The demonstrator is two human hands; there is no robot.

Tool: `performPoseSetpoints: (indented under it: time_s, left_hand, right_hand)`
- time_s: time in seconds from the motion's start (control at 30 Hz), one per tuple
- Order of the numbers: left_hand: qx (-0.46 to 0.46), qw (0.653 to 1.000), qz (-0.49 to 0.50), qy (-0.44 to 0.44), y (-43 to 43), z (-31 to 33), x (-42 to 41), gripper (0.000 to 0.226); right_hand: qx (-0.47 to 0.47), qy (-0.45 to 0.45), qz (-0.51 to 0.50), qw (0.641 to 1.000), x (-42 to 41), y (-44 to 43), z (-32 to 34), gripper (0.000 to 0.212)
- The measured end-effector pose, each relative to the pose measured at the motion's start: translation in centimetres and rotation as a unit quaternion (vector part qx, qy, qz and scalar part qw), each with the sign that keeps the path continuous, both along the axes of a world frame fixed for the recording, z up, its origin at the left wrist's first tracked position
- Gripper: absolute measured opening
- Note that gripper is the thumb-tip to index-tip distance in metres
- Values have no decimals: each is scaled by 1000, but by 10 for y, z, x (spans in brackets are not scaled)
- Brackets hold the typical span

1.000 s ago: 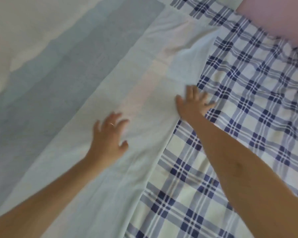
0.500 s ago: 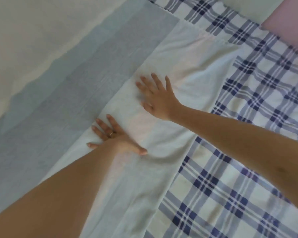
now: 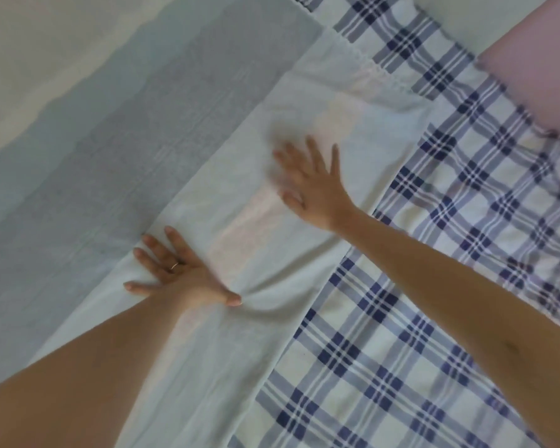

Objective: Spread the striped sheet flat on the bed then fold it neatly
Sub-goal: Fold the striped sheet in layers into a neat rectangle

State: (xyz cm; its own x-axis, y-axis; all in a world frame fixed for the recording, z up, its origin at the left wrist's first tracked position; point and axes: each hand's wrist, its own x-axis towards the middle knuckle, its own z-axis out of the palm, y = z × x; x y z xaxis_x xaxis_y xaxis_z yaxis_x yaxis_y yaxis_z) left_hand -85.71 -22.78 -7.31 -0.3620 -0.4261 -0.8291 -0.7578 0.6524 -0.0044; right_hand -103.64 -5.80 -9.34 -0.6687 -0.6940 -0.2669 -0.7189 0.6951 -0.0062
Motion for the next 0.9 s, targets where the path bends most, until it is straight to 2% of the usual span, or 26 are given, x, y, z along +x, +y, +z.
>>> performPoseSetpoints:
  time_s: [0.03, 0.07, 0.1, 0.17, 0.23, 0.27, 0.4, 0.43, 0.47, 0.5, 0.57, 0.6, 0.63, 0.67, 0.73, 0.77, 0.8, 0.83, 0.87, 0.9]
  left_hand:
    - [2, 1000, -3, -9, 0, -1, 1, 166]
    - [4, 1000, 3, -14, -2, -3, -3, 167]
    - [5, 1000, 7, -18, -2, -6, -3, 168]
    - [8, 1000, 4, -11, -4, -15, -1, 170]
    - [15, 1000, 10, -7, -5, -21, 0, 171]
    - [18, 1000, 14, -3, -6, -21, 1, 171]
    - [22, 1000, 6, -9, -6, -16, 1, 170]
    - [22, 1000, 8, -4, -7, -16, 0, 170]
    - [20, 1000, 10, 2, -6, -14, 1, 170]
    - [17, 1000, 12, 6, -6, -13, -1, 170]
    - [13, 1000, 13, 14, -4, -9, -1, 169]
    - [11, 1000, 12, 19, -3, -9, 1, 169]
    - [8, 1000, 14, 22, -3, -7, 2, 169]
    - [8, 1000, 16, 26, -2, -5, 3, 169]
    - [8, 999, 12, 45, -1, -3, 5, 167]
    - [8, 998, 11, 55, 0, -2, 6, 166]
    - [7, 998, 13, 64, 0, -1, 7, 165]
    - [3, 998, 13, 69, 0, -1, 7, 166]
    - [-1, 997, 11, 70, 1, 0, 8, 168]
    - [-4, 998, 3, 69, 1, 3, 11, 170]
  right_hand:
    - [9, -1, 108, 994, 4, -8, -8, 63]
    - [25, 13, 174, 984, -13, -14, -15, 63]
    - [37, 10, 161, 986, -36, -16, -20, 65]
    - [41, 5, -47, 998, -89, -12, -20, 67]
    - [57, 30, -273, 960, -133, 3, -14, 66]
    - [65, 16, -353, 933, -146, 11, -12, 69]
    - [40, -17, -533, 845, -140, 25, -7, 72]
    - [32, -4, -548, 836, -133, 23, -9, 71]
    - [29, 26, -526, 849, -122, 22, -8, 70]
    - [6, 59, -457, 888, -110, 18, -8, 69]
    - [-23, 43, -213, 976, -69, 11, -8, 64]
    - [-17, 33, -117, 992, -48, 12, -14, 62]
    - [5, 23, -94, 995, -33, 16, -17, 60]
    - [34, 2, -165, 986, -22, 25, -18, 60]
    - [45, -1, -418, 907, -2, 38, -15, 60]
    - [50, 14, -454, 890, 16, 36, -9, 61]
    - [38, 43, -419, 906, 41, 27, -4, 62]
    - [-6, 61, -334, 940, 71, 15, -3, 63]
    - [-43, 35, -229, 972, 106, 3, -1, 62]
    - [-69, 21, -149, 986, 150, -5, -7, 60]
